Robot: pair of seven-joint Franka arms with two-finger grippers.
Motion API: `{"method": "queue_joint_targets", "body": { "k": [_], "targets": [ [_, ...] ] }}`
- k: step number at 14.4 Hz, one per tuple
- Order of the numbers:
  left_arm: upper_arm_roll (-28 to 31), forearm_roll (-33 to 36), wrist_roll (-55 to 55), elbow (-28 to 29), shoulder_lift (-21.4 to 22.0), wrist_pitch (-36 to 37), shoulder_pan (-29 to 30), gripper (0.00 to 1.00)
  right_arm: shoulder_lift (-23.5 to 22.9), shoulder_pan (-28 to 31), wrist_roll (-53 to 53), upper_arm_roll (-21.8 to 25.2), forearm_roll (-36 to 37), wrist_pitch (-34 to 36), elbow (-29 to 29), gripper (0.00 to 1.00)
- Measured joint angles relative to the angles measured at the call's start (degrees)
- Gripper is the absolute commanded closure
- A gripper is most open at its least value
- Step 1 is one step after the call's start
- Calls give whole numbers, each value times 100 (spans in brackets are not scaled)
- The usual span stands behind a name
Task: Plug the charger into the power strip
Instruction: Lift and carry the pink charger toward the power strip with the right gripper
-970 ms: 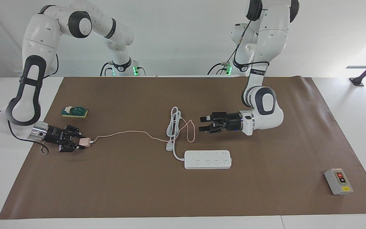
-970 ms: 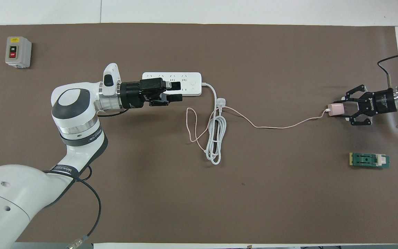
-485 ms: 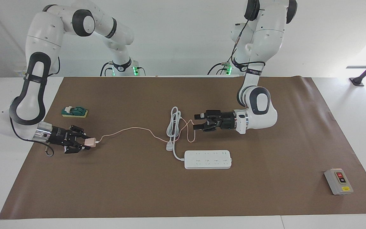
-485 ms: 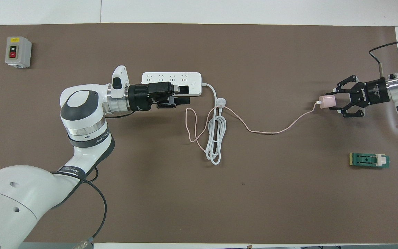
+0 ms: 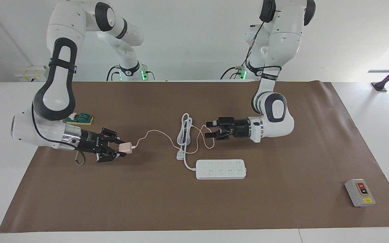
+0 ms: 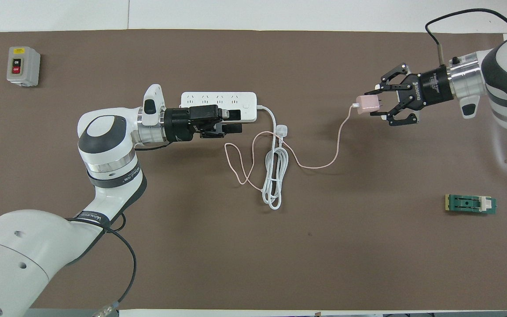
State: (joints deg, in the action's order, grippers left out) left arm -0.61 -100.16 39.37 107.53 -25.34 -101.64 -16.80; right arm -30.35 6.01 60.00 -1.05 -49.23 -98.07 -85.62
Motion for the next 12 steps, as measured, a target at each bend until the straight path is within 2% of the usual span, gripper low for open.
{"method": "queue_joint_targets", "body": {
  "k": [6, 12],
  "targets": [
    [11, -5, 30, 0, 0, -7, 0, 0, 3, -1636, 1383, -3, -49, -1271, 301, 100],
    [68, -168, 232, 1, -7, -48, 4, 0, -7, -2325, 1768, 4, -49, -1889, 301, 100]
  ]
}}
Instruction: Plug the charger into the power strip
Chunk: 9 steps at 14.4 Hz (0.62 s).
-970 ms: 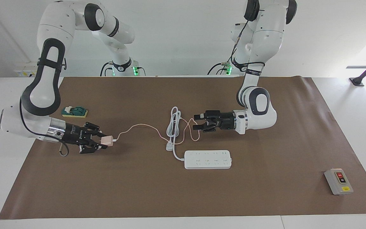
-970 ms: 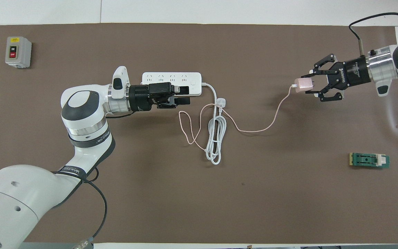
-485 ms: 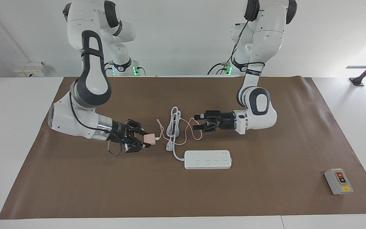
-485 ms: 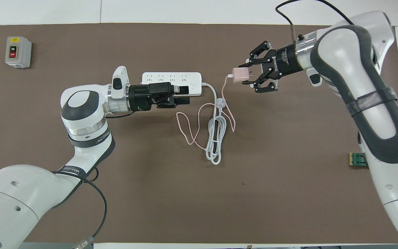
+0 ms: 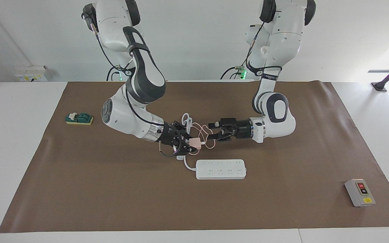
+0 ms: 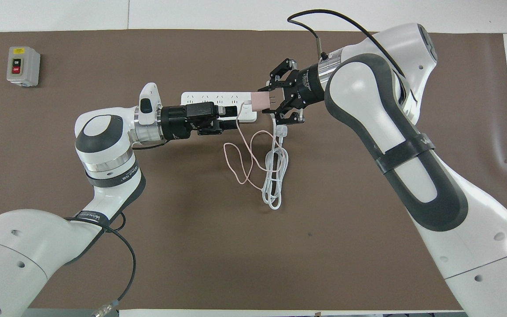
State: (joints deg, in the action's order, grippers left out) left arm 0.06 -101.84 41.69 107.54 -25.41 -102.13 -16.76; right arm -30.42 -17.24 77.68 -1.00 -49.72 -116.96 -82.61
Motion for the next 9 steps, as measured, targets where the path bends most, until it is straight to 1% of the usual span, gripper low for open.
{"method": "queue_joint_targets", "body": {
  "k": [4, 9],
  "targets": [
    [11, -117, 164, 3, -35, -62, 3, 0, -3, -294, 256, 2, 0, -154, 0, 100],
    [11, -194, 198, 3, -37, -151, 3, 0, -6, -354, 273, 7, 0, -203, 0, 100]
  ]
}}
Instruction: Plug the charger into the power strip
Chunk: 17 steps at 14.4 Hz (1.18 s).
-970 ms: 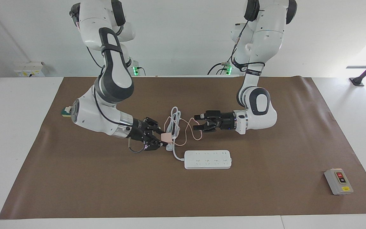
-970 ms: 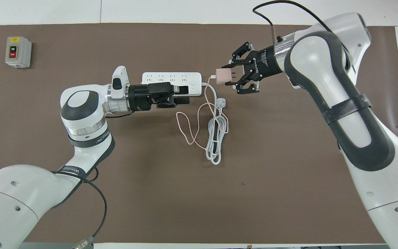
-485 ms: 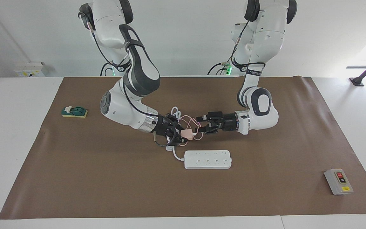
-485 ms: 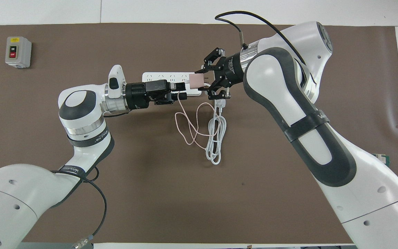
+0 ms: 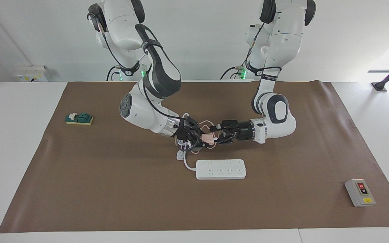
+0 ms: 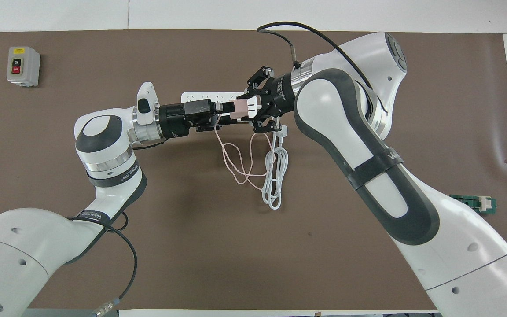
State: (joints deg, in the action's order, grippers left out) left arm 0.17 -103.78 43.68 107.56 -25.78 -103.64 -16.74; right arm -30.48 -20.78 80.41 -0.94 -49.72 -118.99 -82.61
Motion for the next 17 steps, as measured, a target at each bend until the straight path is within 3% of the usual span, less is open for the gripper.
{"method": "queue_joint_targets", "body": {
  "k": [3, 5, 8, 10, 11, 16, 17],
  "targets": [
    [6, -4, 1, 0, -3, -21, 1, 0, 0, 0, 0, 0, 0, -3, 0, 100],
    [8, -5, 2, 0, -5, -23, 3, 14, -1, 0, 0, 0, 0, -4, 0, 100],
    [12, -7, 5, 0, -10, -25, 8, 45, -1, 0, 0, 0, 0, -4, 0, 100],
    [13, -8, 9, 0, -16, -26, 12, 86, -1, 0, 0, 0, 0, -4, 0, 100],
    [12, -9, 26, 0, -20, -26, 13, 100, -1, 0, 0, 1, 0, -4, 0, 100],
    [12, -7, 594, 17, -52, -42, 33, 100, -5, -1, 10, -2, -2, -18, 19, 100],
    [11, -6, 615, 15, -50, -43, 38, 100, -4, -2, 10, -4, -2, -25, 23, 50]
  ]
}}
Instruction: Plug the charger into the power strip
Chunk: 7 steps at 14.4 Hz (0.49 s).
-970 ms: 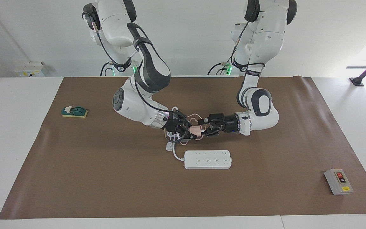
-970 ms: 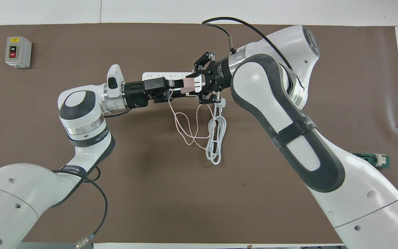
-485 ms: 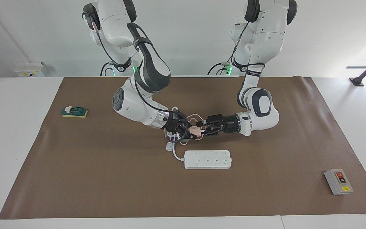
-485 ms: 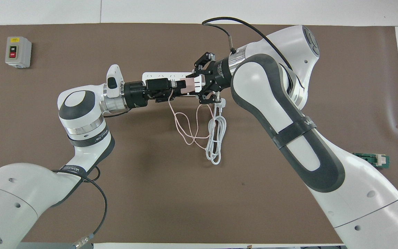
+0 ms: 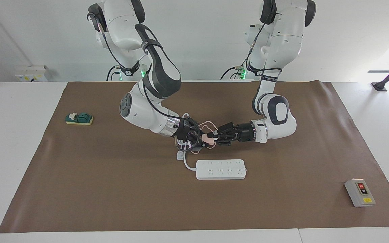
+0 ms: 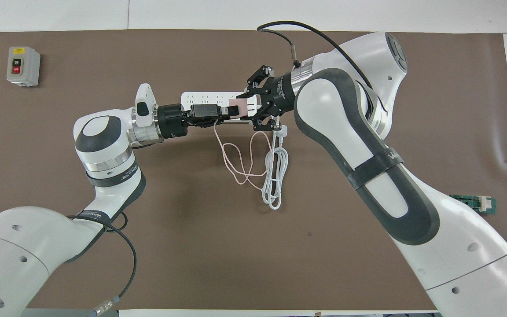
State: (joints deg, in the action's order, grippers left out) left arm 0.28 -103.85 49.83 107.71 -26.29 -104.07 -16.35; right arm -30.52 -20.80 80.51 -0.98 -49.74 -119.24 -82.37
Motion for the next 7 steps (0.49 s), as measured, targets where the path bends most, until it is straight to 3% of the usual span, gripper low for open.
{"method": "queue_joint_targets", "body": {
  "k": [1, 7],
  "targets": [
    [0, 1, 15, -5, 5, -4, 5, 100, 0, -1, 0, -1, -7, -9, 7, 1],
    [50, 222, 167, -162, 106, -108, 63, 100, 90, 75, 375, 119, -47, -11, 37, 0]
  ]
}}
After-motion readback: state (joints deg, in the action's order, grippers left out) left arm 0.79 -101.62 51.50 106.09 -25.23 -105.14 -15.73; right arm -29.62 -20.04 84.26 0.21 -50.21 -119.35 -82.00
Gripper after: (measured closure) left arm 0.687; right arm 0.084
